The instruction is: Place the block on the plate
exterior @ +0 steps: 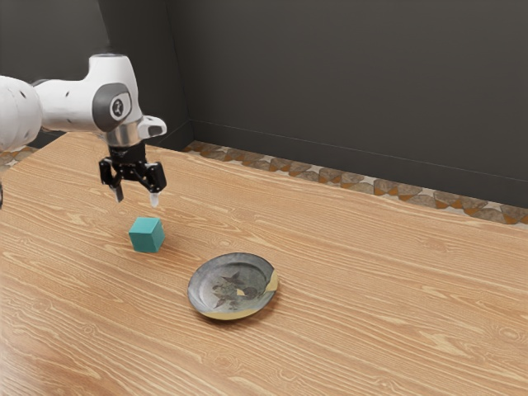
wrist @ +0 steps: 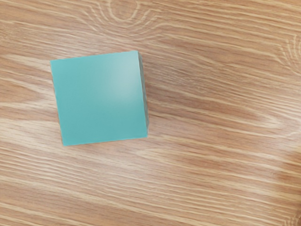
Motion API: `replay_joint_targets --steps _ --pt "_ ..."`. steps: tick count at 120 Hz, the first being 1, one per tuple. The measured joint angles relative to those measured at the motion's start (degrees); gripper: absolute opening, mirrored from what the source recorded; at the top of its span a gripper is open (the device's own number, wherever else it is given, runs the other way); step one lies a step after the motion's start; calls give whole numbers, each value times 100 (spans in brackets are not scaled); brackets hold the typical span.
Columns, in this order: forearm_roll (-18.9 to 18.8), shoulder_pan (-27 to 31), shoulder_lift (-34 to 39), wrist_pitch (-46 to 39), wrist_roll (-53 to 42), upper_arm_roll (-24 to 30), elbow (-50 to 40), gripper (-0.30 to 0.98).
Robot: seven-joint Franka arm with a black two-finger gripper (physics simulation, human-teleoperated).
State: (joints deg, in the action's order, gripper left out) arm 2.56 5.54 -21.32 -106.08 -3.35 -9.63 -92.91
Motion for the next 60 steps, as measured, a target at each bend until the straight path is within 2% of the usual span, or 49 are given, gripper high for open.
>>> replay_joint_targets --steps 60 --pt "86 285 -719 -744 435 64 67 69"
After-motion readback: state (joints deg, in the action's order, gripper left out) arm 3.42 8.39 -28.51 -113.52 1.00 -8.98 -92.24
